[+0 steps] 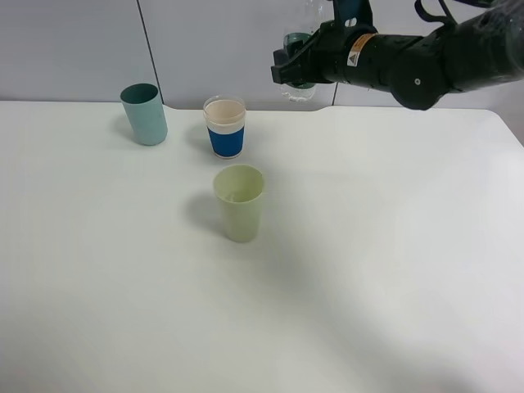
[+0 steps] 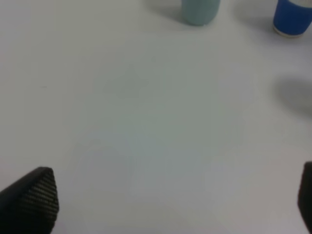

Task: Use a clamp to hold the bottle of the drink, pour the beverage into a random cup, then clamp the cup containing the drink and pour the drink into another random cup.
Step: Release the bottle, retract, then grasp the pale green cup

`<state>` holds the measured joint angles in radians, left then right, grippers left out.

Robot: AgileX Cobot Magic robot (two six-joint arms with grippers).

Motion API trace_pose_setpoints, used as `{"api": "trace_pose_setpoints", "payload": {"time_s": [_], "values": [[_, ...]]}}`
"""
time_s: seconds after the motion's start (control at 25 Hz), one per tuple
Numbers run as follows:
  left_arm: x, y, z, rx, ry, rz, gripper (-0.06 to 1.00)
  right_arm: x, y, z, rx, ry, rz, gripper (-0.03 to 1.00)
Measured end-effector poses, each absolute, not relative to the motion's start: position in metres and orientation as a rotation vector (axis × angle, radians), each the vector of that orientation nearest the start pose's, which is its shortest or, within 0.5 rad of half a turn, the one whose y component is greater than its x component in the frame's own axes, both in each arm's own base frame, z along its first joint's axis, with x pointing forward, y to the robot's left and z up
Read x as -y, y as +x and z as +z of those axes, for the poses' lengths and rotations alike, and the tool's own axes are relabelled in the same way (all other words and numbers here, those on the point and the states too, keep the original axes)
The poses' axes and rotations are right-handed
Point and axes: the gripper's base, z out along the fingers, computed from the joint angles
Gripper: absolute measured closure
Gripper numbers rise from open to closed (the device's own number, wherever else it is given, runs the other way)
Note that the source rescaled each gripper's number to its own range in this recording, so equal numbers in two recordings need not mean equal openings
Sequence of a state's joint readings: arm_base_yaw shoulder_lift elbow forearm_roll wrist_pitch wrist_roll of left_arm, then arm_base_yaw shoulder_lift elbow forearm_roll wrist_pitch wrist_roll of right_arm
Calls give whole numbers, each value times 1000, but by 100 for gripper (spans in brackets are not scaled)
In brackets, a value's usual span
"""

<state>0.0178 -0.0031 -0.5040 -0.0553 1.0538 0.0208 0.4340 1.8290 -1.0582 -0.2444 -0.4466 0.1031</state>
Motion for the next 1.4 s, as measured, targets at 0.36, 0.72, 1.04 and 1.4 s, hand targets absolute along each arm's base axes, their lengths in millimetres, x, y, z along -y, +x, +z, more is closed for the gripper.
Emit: {"api": "trace_pose_setpoints", "payload": {"time_s": [0.36,0.72,1.04,1.4], "values": [[4,-6,279,-2029,6,-42,-6,-173,346,199,-1734,-592,335,97],[4,-6,279,-2029,7,-41,-6,-175,350,167,-1799,-615,331,97],[4,-6,279,-2029,7,-41,-6,-179,354,135,-1813,-621,355,97],[4,-6,279,-2029,7,-41,-6,-180,353,109,-1856,-703,326,97]]}}
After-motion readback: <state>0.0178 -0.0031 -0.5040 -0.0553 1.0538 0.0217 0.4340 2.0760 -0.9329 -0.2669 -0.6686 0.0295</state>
